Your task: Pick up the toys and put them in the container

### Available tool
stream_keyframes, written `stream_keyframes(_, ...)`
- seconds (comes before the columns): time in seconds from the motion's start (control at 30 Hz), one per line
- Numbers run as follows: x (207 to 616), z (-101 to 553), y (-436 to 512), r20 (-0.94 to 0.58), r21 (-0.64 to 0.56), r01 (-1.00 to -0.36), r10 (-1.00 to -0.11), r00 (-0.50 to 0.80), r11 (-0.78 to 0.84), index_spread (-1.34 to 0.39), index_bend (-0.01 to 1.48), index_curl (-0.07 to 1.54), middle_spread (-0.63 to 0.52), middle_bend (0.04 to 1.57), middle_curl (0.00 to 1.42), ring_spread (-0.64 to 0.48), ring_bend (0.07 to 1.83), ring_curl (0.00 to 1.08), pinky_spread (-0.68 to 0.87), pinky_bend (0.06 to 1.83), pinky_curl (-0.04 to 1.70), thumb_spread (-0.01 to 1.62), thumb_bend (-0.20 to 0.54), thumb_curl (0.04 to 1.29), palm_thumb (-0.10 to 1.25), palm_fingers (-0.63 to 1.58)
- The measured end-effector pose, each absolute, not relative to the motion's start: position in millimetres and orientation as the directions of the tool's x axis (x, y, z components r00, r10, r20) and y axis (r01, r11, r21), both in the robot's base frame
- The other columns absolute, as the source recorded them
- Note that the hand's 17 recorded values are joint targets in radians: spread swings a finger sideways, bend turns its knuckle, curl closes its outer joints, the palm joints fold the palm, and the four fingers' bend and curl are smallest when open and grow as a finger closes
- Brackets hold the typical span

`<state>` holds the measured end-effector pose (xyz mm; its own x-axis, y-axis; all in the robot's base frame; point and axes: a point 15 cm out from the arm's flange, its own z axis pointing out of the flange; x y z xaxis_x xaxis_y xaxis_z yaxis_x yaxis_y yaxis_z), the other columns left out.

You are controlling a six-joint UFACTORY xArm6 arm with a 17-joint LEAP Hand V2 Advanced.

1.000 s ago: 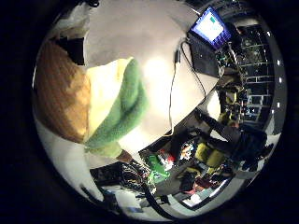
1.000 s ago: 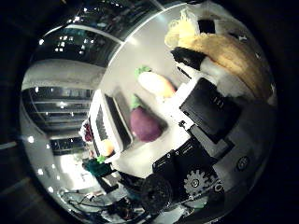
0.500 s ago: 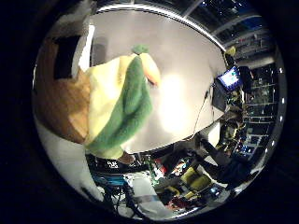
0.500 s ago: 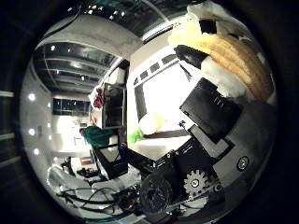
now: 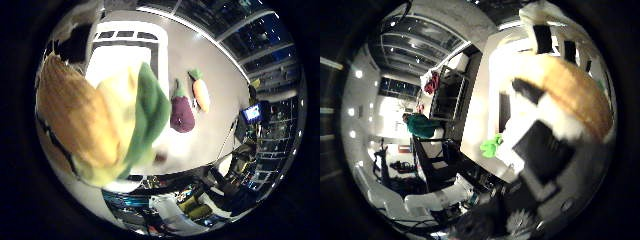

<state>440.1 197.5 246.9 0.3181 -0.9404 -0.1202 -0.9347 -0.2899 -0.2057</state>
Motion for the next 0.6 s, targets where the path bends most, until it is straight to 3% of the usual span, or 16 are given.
stream_keyframes(0.1,440.5,247.4,192.0,-0.086,-0.207,-0.915,-0.925,0.37,-0.347,-0.48,0.44,0.43,-0.05,0.51,0.36,0.07,0.54,0.36,0.3,0.51,0.76,1.03,-0.025,0.49,0.81,-0.12)
stream_keyframes(0.2,443.2,251.3,183.5,-0.072,-0.216,-0.902,-0.915,0.396,-0.373,-0.49,0.33,0.38,-0.03,0.39,0.32,0.13,0.42,0.3,0.42,0.42,0.64,1.02,-0.025,0.47,0.8,-0.04)
stream_keyframes(0.6,433.2,249.9,39.9,-0.037,-0.13,-0.955,-0.961,0.275,-0.268,-0.46,0.18,0.34,0.02,0.21,0.3,0.17,0.22,0.24,0.46,0.29,0.44,1.01,-0.024,0.41,0.79,0.11)
